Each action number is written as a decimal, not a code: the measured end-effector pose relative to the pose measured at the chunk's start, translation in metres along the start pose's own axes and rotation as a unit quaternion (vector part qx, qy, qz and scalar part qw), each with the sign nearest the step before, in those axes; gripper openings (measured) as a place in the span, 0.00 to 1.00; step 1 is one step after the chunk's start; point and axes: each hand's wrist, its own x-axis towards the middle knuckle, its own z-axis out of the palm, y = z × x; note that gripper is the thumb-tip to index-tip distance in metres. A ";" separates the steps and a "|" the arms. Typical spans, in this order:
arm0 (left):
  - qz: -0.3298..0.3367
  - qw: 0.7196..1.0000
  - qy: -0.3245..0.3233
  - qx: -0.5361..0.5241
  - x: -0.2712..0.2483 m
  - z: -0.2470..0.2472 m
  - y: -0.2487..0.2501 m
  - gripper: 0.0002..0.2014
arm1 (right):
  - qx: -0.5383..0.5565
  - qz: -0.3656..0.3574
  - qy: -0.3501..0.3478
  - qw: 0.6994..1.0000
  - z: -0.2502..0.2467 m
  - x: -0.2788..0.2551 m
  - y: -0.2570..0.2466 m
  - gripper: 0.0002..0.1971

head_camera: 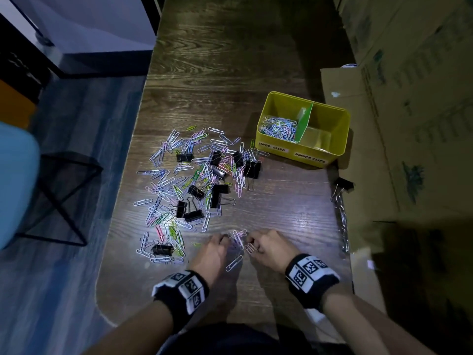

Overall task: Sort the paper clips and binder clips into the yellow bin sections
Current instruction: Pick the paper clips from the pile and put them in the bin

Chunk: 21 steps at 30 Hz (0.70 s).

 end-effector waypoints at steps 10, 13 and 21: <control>0.000 0.999 0.035 -0.012 -0.015 0.017 -0.008 0.42 | -0.046 0.034 0.012 0.998 0.026 -0.006 -0.006 0.46; 0.045 0.998 0.035 -0.036 -0.007 0.019 -0.001 0.33 | -0.024 -0.004 0.017 1.000 0.019 0.004 -0.005 0.38; 0.134 0.990 0.028 -0.043 0.012 -0.007 -0.004 0.40 | -0.040 -0.060 0.065 0.995 0.020 0.002 0.000 0.27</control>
